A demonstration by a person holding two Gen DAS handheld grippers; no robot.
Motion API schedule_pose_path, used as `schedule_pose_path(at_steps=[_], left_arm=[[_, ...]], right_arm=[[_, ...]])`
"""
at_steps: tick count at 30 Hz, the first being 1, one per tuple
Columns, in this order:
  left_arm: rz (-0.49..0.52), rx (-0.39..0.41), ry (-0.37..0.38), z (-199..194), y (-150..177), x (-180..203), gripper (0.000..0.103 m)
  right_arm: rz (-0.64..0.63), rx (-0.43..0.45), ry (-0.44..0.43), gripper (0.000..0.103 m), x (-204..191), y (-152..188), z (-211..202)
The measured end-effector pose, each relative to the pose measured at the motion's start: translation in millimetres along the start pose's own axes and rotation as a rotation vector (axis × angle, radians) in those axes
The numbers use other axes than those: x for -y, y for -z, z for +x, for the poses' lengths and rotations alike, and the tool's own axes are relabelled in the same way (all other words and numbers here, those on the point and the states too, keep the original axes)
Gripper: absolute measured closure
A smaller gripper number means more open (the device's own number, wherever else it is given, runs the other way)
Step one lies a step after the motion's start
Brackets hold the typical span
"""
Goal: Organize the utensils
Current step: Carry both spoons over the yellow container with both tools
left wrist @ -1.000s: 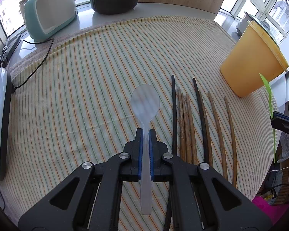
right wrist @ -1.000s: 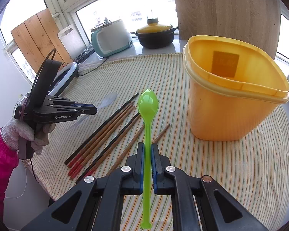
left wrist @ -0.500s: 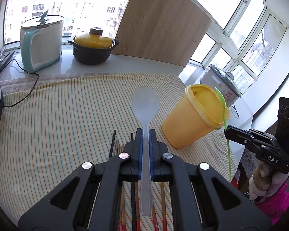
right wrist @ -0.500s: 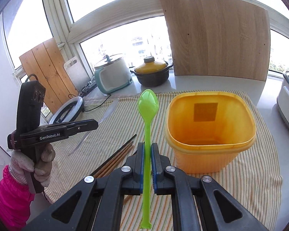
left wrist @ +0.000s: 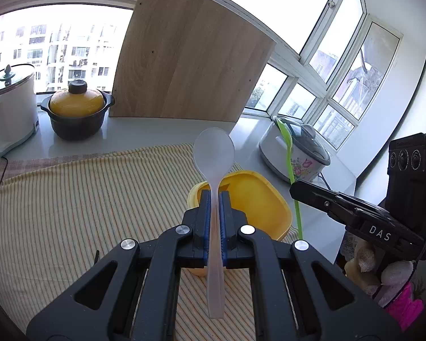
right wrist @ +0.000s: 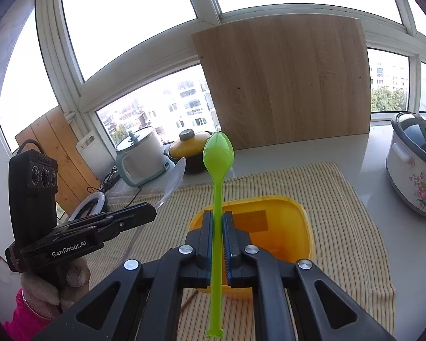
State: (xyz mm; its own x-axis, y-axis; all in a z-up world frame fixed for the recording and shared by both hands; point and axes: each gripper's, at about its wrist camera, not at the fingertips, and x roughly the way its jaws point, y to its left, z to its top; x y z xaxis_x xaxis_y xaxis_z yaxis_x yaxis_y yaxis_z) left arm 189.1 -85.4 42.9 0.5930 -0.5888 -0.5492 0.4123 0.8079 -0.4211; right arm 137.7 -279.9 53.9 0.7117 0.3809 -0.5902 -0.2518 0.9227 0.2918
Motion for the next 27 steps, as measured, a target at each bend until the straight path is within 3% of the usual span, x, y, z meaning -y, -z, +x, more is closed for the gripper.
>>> schedule_pose_path(at_steps=[14, 27], left_arm=[[-0.005, 0.013, -0.016, 59, -25, 23, 0.1], [0.12, 0.028, -0.083, 85, -8, 45, 0.1]], right_arm=[[0.06, 0.056, 0.082, 0.099, 42, -31, 29], [0.124, 0.042, 0.089, 0.099, 74, -23, 48]])
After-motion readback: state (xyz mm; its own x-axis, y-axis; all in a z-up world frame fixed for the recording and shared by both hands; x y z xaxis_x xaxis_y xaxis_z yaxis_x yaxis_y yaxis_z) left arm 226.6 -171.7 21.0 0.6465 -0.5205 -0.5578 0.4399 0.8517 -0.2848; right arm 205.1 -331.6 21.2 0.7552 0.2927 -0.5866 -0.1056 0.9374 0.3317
